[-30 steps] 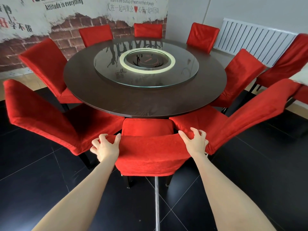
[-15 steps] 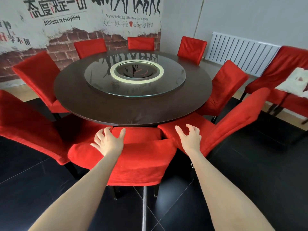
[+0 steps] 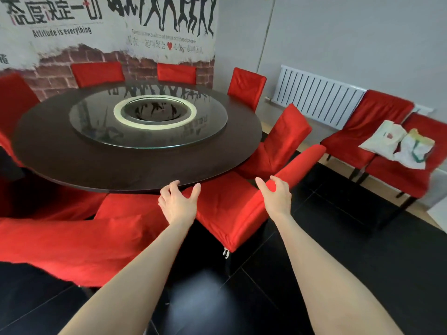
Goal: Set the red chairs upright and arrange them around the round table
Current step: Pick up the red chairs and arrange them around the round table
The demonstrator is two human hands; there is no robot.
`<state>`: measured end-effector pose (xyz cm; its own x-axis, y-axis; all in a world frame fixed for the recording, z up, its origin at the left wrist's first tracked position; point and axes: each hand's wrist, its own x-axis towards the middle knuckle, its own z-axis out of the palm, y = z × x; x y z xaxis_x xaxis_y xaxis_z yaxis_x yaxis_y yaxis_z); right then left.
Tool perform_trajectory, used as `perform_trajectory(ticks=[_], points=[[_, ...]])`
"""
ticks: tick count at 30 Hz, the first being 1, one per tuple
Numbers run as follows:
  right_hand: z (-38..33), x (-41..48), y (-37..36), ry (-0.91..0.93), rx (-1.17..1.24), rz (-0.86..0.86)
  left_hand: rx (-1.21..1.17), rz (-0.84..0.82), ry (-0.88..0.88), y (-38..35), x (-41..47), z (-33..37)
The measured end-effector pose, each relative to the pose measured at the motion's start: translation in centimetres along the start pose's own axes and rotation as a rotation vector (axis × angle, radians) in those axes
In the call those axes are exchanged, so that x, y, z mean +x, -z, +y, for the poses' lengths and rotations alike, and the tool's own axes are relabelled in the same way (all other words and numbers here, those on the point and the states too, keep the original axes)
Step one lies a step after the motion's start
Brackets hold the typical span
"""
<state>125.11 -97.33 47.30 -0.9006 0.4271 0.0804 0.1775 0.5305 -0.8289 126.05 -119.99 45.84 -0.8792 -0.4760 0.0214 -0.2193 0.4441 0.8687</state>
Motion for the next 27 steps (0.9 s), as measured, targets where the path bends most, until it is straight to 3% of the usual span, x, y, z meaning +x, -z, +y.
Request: perform_trajectory(ticks=[14, 21, 27], points=[[10.5, 20.8, 11.5, -0.022, 0.003, 0.010, -0.115, -0.162, 0.035, -25.5, -1.8, 12.0], [13.4, 31.6, 14.0, -0.026, 0.001, -0.092, -0.057, -0.101, 0.111, -33.4, 0.0, 16.4], [16.1, 38.6, 14.7, 0.003, -0.061, -0.171, 0.068, 0.023, 0.194, -35.9, 1.6, 17.3]])
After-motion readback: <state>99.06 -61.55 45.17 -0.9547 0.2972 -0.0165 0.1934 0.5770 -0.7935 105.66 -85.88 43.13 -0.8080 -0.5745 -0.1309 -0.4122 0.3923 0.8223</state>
